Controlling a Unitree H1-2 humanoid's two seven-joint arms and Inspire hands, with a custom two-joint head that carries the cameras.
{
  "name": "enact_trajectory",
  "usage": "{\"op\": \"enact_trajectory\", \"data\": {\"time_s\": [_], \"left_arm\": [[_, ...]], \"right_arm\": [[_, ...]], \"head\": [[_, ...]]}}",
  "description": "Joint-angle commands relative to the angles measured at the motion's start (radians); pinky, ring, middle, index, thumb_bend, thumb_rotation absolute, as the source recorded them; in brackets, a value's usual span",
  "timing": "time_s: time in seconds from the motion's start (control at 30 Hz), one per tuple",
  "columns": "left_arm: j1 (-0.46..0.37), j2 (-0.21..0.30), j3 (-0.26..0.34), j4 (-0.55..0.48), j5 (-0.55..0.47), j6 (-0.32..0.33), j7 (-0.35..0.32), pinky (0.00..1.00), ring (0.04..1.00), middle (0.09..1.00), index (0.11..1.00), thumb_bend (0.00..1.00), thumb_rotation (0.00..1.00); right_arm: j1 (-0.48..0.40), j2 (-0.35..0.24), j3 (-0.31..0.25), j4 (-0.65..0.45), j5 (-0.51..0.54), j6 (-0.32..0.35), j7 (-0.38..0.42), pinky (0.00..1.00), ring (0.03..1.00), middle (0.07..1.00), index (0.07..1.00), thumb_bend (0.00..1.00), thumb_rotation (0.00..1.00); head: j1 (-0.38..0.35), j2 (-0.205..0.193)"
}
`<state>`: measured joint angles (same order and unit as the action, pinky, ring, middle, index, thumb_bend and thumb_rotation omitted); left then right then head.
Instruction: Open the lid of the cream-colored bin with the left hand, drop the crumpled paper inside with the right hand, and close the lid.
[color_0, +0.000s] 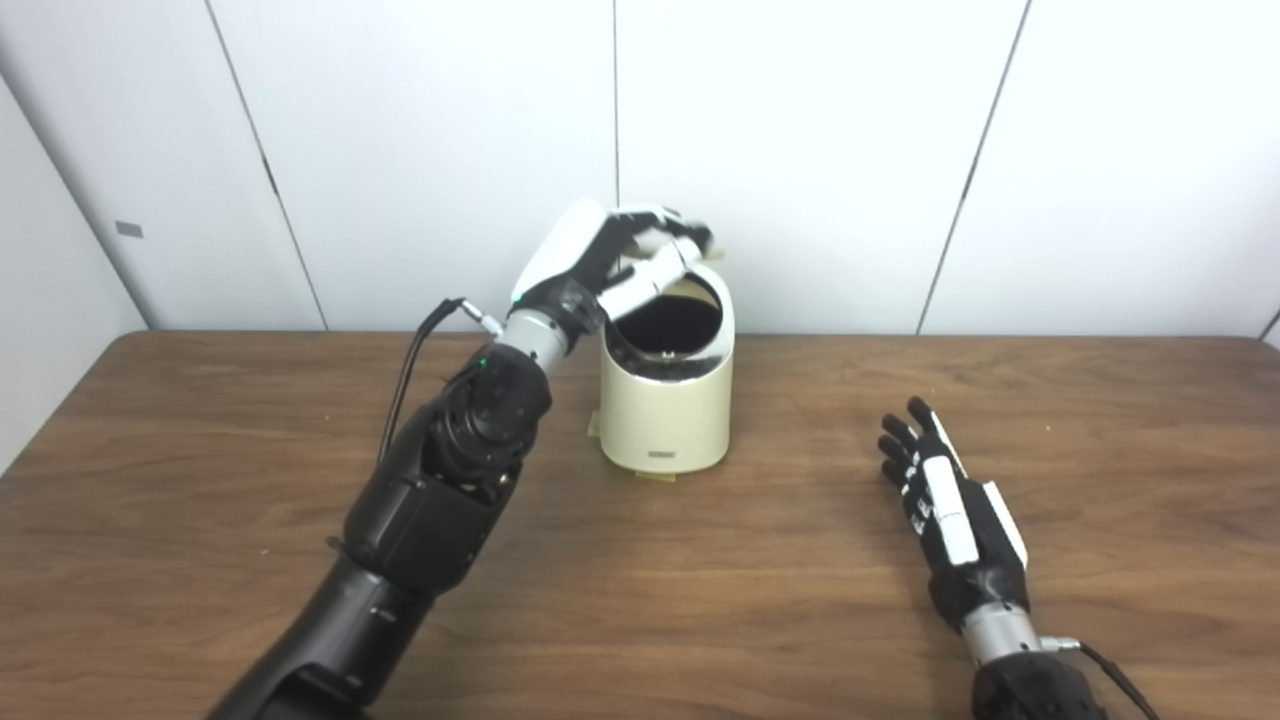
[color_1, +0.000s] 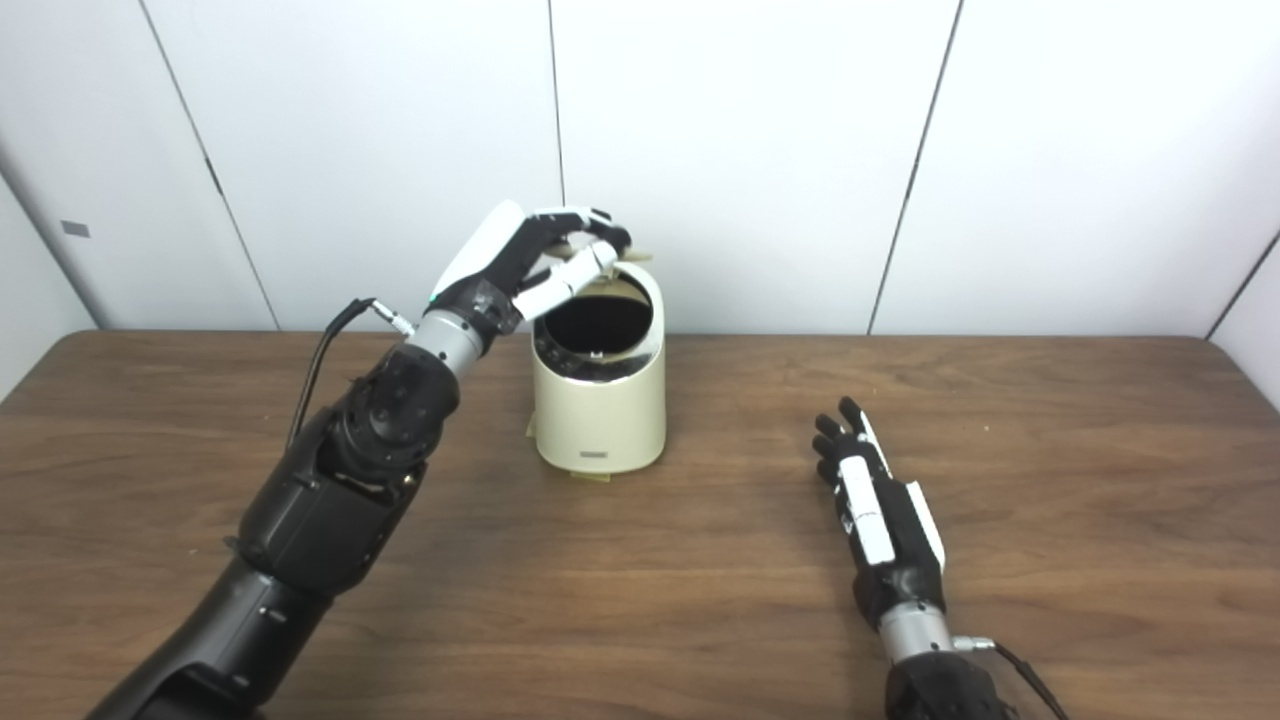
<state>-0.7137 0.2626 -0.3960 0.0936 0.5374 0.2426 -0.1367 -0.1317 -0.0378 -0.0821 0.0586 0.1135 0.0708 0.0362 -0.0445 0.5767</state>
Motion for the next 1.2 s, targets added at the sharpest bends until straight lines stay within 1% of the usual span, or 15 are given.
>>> {"op": "enact_trajectory", "data": {"time_s": [0.0,0.07,0.1,0.2,0.27,0.33,0.43,0.53,0.6,0.7,0.77,0.8,0.93,1.07,1.17], "left_arm": [[-0.065,0.026,-0.031,-0.047,0.111,-0.027,0.002,0.78,0.893,0.860,0.652,0.64,0.91],[-0.066,0.040,-0.063,-0.056,0.194,-0.033,0.004,0.80,0.897,0.851,0.636,0.62,0.91],[-0.066,0.046,-0.075,-0.059,0.227,-0.038,0.003,0.82,0.905,0.849,0.632,0.62,0.91],[-0.063,0.052,-0.091,-0.055,0.290,-0.068,0.009,0.85,0.911,0.845,0.628,0.63,0.91],[-0.058,0.053,-0.090,-0.058,0.310,-0.082,0.002,0.83,0.906,0.840,0.622,0.63,0.90],[-0.052,0.053,-0.090,-0.065,0.337,-0.085,-0.014,0.85,0.914,0.845,0.623,0.63,0.92],[-0.049,0.057,-0.097,-0.082,0.393,-0.069,-0.065,0.87,0.930,0.857,0.636,0.64,0.97],[-0.048,0.063,-0.114,-0.077,0.472,-0.072,-0.090,0.87,0.929,0.863,0.633,0.64,0.97],[-0.041,0.061,-0.118,-0.067,0.511,-0.074,-0.093,0.87,0.925,0.861,0.630,0.65,0.95],[-0.032,0.058,-0.116,-0.055,0.539,-0.085,-0.087,0.87,0.926,0.861,0.632,0.65,0.93],[-0.023,0.059,-0.112,-0.048,0.546,-0.094,-0.080,0.88,0.932,0.866,0.640,0.64,0.94],[-0.020,0.058,-0.110,-0.047,0.551,-0.095,-0.079,0.88,0.933,0.867,0.643,0.64,0.95],[-0.004,0.048,-0.102,-0.049,0.571,-0.085,-0.086,0.88,0.933,0.869,0.646,0.64,0.95],[0.004,0.037,-0.101,-0.037,0.599,-0.086,-0.077,0.88,0.931,0.868,0.641,0.64,0.95],[0.005,0.033,-0.105,-0.031,0.622,-0.081,-0.089,0.90,0.933,0.873,0.641,0.64,0.96]], "right_arm": [[0.006,0.010,-0.005,0.042,-0.002,0.021,-0.019,0.98,0.931,0.917,0.949,0.51,0.76],[0.004,0.009,0.000,0.044,-0.007,0.017,-0.018,0.98,0.933,0.919,0.955,0.52,0.75],[0.004,0.008,0.004,0.044,-0.013,0.013,-0.018,0.98,0.935,0.919,0.963,0.52,0.76],[0.006,0.002,0.018,0.036,-0.049,0.008,-0.029,0.97,0.927,0.915,0.979,0.52,0.78],[0.005,-0.003,0.022,0.036,-0.061,0.011,-0.033,0.93,0.918,0.913,0.983,0.52,0.79],[0.004,0.001,0.008,0.039,-0.020,0.031,-0.018,0.98,0.948,0.938,0.993,0.51,0.73],[0.004,0.009,-0.007,0.036,0.031,0.050,-0.009,1.00,0.963,0.944,0.993,0.50,0.65],[0.007,0.005,0.002,0.027,0.027,0.055,-0.007,1.00,0.978,0.940,0.990,0.49,0.64],[0.010,-0.004,0.020,0.012,-0.015,0.056,-0.020,1.00,0.968,0.926,0.984,0.53,0.65],[0.012,-0.013,0.043,-0.008,-0.077,0.063,-0.044,1.00,0.948,0.911,0.980,0.56,0.69],[0.010,-0.018,0.051,-0.015,-0.107,0.069,-0.055,1.00,0.935,0.902,0.975,0.57,0.71],[0.009,-0.022,0.053,-0.020,-0.119,0.074,-0.058,1.00,0.927,0.900,0.976,0.57,0.74],[0.009,-0.031,0.047,-0.034,-0.131,0.097,-0.062,1.00,0.923,0.897,0.970,0.58,0.76],[0.011,-0.040,0.045,-0.041,-0.142,0.109,-0.065,1.00,0.922,0.898,0.970,0.55,0.76],[0.011,-0.046,0.038,-0.037,-0.135,0.109,-0.062,1.00,0.923,0.892,0.956,0.52,0.74]], "head": [[0.000,0.000],[0.001,0.002],[0.001,0.004],[-0.005,0.007],[-0.004,0.015],[-0.004,0.015],[0.000,0.020],[0.004,0.024],[0.003,0.024],[0.002,0.027],[0.002,0.027],[0.006,0.031],[0.005,0.037],[0.013,0.038],[0.017,0.040]]}}
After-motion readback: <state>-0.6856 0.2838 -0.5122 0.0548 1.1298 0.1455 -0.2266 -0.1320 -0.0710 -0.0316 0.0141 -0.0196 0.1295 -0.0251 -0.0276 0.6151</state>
